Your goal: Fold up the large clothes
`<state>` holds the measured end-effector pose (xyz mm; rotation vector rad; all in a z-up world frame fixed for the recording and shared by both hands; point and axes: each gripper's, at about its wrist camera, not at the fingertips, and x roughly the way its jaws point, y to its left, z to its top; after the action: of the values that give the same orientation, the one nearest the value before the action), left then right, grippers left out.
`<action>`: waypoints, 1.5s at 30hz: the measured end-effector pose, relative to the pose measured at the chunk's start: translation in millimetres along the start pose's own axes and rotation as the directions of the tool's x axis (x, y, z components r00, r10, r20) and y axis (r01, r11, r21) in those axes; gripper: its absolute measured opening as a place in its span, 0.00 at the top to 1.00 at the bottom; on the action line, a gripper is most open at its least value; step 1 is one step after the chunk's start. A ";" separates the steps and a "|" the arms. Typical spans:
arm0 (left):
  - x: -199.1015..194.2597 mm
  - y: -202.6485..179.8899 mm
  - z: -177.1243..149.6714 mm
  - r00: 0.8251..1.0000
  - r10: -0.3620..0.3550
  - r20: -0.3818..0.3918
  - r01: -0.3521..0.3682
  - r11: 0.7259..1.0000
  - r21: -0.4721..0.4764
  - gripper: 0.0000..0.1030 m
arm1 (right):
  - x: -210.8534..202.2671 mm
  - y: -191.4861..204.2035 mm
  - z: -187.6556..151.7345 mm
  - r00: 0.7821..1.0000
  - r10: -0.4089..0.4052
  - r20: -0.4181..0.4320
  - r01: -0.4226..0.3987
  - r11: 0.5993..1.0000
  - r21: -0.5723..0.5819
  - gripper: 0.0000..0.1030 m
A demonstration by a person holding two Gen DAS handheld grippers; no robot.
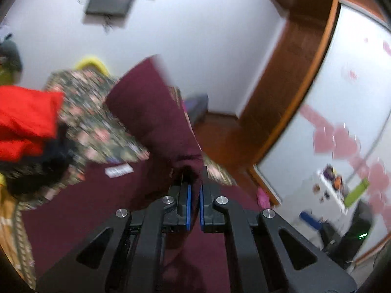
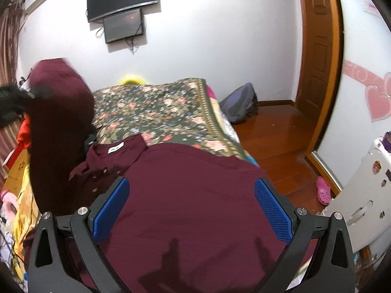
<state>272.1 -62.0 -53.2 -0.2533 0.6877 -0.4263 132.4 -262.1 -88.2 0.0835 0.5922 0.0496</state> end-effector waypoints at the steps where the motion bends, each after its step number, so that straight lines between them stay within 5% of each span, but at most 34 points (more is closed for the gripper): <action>1: 11.8 -6.1 -7.8 0.999 -0.010 -0.035 0.010 1.000 0.008 0.97 | -2.5 -3.5 0.1 1.000 -0.008 0.003 0.008 1.000 -0.001 0.02; 4: 52.3 -24.3 -35.5 0.988 -0.024 -0.155 0.029 0.999 0.028 0.96 | -4.0 -13.6 -0.7 1.000 -0.028 -0.001 0.028 1.000 -0.003 0.02; 8: 88.7 -47.3 -82.6 0.947 0.002 -0.321 0.032 0.995 0.099 0.95 | 0.9 -23.4 -5.7 0.998 -0.046 -0.037 0.046 0.999 0.000 0.02; 12: 99.7 -65.7 -117.7 0.923 0.071 -0.378 0.001 0.982 0.189 0.89 | 8.3 -30.4 -10.7 0.996 -0.028 -0.088 0.031 0.999 0.023 0.02; 17: 74.5 -71.4 -121.2 0.927 0.022 -0.375 0.061 0.977 0.207 0.54 | 9.6 -31.0 -13.9 0.993 -0.005 -0.116 0.009 0.999 0.034 0.02; 19: 59.6 -74.3 -116.0 0.943 0.028 -0.332 0.054 0.970 0.236 0.47 | 11.8 -30.1 -13.5 0.992 0.019 -0.126 -0.013 0.999 0.049 0.02; 25: 8.1 -41.7 -93.1 0.978 0.133 -0.158 -0.086 0.958 0.274 0.36 | 27.9 -19.2 -14.9 0.979 0.112 -0.170 -0.096 0.990 0.099 0.02; 29: -21.0 8.8 -81.2 0.967 0.246 -0.066 -0.224 0.945 0.240 0.29 | 42.9 -10.9 -22.4 0.970 0.125 -0.211 -0.100 0.987 0.126 0.04; 34: -47.0 85.7 -84.7 0.909 0.414 -0.049 -0.402 0.903 0.154 0.29 | 63.0 -8.0 -32.7 0.946 0.161 -0.280 -0.111 0.976 0.186 0.19; 38: -60.1 140.8 -99.2 0.872 0.480 -0.097 -0.476 0.877 0.060 0.29 | 80.1 -14.6 -40.9 0.920 0.220 -0.325 -0.127 0.951 0.283 0.45; 42: -63.9 170.5 -121.9 0.851 0.501 -0.155 -0.508 0.861 -0.008 0.29 | 87.6 -20.4 -38.3 0.910 0.279 -0.305 -0.156 0.915 0.372 0.62; 45: -63.1 178.2 -134.5 0.846 0.498 -0.188 -0.512 0.858 -0.028 0.29 | 87.5 -15.8 -26.7 0.924 0.258 -0.282 -0.152 0.925 0.348 0.80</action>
<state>192.4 113.0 -183.0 -0.0982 0.9130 0.0901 190.4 -270.0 -160.3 0.4641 0.9166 0.1761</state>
